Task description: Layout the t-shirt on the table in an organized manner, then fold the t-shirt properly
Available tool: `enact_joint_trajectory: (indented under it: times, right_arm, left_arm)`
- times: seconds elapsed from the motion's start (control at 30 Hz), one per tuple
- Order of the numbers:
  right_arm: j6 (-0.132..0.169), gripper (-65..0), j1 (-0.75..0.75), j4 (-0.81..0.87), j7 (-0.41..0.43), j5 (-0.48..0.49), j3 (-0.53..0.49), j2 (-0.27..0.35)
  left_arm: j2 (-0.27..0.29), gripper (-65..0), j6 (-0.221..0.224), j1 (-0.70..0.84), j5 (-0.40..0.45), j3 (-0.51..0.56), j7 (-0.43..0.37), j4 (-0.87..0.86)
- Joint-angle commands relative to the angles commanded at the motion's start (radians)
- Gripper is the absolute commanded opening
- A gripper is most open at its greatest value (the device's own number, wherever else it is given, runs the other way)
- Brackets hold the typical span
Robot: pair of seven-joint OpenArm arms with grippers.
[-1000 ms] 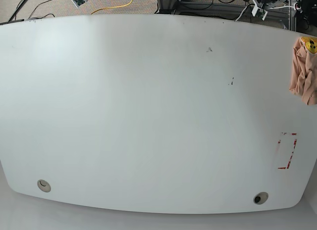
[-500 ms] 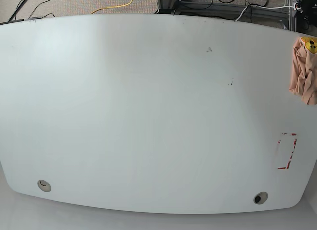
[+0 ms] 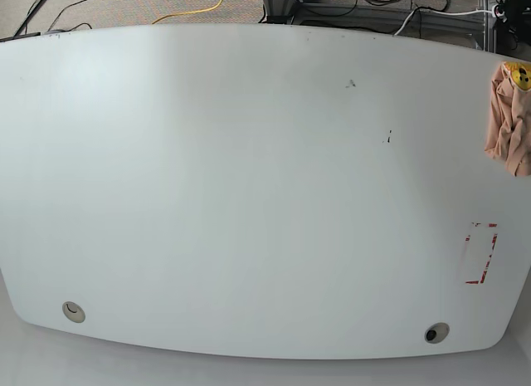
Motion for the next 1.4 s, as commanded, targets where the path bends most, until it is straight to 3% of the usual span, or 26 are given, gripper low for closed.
enact_joint_trajectory:
  times: [0.1,0.33,0.5,0.57,0.67,0.83,1.03,1.2,1.4]
  right_arm:
    - [0.0,-58.7,0.071,-0.098,0.021,-0.002,0.0,0.0]
    - [0.0,-58.7,0.224,-0.354,0.138,-0.005,-0.006,0.003]
    - [0.0,-58.7,0.311,-0.489,0.212,-0.071,-0.071,-0.002]
    - [-0.033,-58.7,0.331,-0.525,0.249,-0.087,-0.081,-0.018]
    - [-0.091,-58.5,0.37,-0.583,0.292,-0.126,-0.083,-0.04]
    - [-0.157,-58.3,0.417,-0.628,0.304,-0.14,-0.083,-0.044]
    - [-0.242,-50.4,0.453,-0.628,0.305,-0.149,-0.081,-0.058]
    - [-0.329,-49.9,0.482,-0.628,0.298,-0.149,-0.081,-0.063]
    - [-0.367,-49.5,0.494,-0.629,0.296,-0.149,-0.081,-0.081]
  left_arm:
    - [-0.028,-43.3,0.024,-0.063,0.018,-0.002,-0.063,-0.132]
    - [-0.078,-43.3,0.219,-0.23,0.023,0.0,-0.203,-0.459]
    - [-0.087,-43.3,0.318,-0.338,0.025,0.0,-0.305,-0.654]
    - [-0.087,-43.2,0.357,-0.361,0.025,0.015,-0.348,-0.717]
    - [-0.106,-43.1,0.449,-0.408,0.025,0.078,-0.419,-0.806]
    - [-0.103,-42.9,0.567,-0.451,0.02,0.169,-0.48,-0.893]
    - [-0.103,-42.9,0.633,-0.48,0.023,0.181,-0.489,-0.913]
    - [-0.1,-43.1,0.68,-0.494,0.023,0.181,-0.485,-0.913]
    - [-0.074,-43.2,0.69,-0.505,0.023,0.181,-0.483,-0.913]
